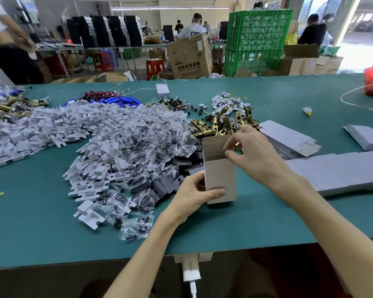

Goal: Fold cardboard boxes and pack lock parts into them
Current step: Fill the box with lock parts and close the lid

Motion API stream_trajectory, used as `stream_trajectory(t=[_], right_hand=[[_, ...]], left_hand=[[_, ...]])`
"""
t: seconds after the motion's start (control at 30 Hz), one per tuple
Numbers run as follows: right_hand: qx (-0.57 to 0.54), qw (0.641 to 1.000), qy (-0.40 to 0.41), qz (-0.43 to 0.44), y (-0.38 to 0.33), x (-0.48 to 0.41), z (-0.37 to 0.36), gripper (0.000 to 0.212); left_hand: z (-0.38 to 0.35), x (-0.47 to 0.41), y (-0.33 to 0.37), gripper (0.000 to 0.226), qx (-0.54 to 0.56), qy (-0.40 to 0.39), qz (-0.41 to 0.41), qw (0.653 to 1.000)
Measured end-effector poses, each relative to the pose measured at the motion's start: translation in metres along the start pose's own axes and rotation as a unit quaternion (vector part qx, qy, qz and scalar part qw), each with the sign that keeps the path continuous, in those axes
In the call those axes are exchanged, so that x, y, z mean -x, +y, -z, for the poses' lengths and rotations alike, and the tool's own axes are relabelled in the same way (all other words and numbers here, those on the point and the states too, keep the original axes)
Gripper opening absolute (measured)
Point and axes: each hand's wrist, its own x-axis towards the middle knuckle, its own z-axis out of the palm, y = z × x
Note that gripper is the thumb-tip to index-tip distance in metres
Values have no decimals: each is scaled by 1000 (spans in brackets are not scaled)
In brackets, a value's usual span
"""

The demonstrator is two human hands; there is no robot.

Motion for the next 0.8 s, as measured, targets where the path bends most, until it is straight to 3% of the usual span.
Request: stream_trajectory(t=[0.17,0.27,0.43,0.57,0.67,0.8], right_hand=[[27,1000,8,-7,-4,2,-2,12],[27,997,69,-8,-16,2,-6,15],[80,980,136,121,-59,6,-27,13],[94,978,42,181,-88,-3,-59,21],[78,987,-68,125,-103,-23,-81,16],[110,977,-166,72,-113,-51,-101,16]], left_hand=[[0,0,-1,40,-5,2,-2,1000],[0,-1,-2,40,-10,3,2,1000],[0,1,1,19,-43,6,2,999],[1,5,2,20,-79,11,21,997],[2,7,-6,41,-100,-3,31,994],[1,7,0,42,-127,-7,-8,992]])
